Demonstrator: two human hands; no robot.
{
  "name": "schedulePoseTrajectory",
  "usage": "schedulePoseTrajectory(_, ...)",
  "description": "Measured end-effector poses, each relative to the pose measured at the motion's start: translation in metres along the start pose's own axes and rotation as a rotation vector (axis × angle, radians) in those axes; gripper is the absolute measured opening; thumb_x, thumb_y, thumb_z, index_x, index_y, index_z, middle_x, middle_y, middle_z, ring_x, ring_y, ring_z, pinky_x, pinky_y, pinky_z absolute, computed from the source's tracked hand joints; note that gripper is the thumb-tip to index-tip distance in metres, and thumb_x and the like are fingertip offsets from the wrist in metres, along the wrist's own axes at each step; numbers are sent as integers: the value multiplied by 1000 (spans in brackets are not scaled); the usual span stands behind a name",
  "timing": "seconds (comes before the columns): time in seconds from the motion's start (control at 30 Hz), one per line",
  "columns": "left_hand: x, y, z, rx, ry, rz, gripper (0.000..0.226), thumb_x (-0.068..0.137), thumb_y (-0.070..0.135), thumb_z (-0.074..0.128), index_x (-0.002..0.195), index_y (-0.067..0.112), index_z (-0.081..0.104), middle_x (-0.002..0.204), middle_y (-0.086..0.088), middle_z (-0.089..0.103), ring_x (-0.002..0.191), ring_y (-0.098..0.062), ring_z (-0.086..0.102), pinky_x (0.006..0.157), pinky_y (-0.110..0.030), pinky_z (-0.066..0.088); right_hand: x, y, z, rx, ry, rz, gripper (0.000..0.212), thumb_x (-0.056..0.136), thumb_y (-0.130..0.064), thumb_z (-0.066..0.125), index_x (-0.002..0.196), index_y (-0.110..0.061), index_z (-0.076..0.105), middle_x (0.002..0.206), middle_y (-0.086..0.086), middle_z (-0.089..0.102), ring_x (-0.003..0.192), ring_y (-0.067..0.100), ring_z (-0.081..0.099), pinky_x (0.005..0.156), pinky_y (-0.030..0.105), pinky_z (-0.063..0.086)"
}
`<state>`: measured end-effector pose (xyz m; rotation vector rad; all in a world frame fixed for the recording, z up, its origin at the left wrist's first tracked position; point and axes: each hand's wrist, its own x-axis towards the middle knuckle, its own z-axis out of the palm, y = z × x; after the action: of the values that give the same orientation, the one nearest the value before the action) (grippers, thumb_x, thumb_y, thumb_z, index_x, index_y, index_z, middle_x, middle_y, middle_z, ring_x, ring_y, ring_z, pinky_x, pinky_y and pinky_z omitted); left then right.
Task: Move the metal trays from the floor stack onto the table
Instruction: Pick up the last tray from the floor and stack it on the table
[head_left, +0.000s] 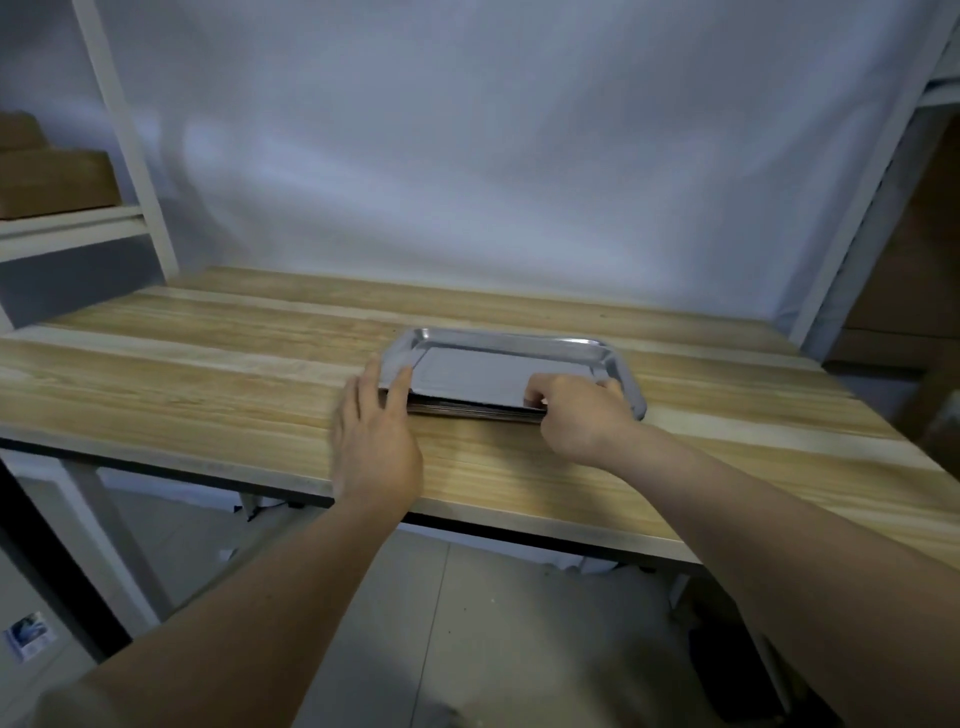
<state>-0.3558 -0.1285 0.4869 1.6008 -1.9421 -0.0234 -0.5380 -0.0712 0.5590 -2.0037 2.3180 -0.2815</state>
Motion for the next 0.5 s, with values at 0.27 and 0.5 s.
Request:
schedulePoseTrajectory(0.27, 1, -4, 0, -49, -66, 46, 57, 97, 37, 45, 150, 30, 26, 161, -3, 17, 148, -26, 14, 119, -47, 21, 5, 9, 15, 19, 47, 10, 39, 91, -9, 36, 123, -19, 55, 123, 7, 63, 121, 28, 49, 111, 45, 23)
schedulePoseTrajectory(0.5, 1, -4, 2, -25, -127, 27, 55, 101, 45, 25, 153, 29, 15, 163, -5, 8, 150, -25, 9, 121, -46, 17, 6, 2, 35, 68, -69, -63, 62, 99, -55, 18, 153, -25, 22, 161, -1, 24, 149, 22, 15, 120, 52, 0)
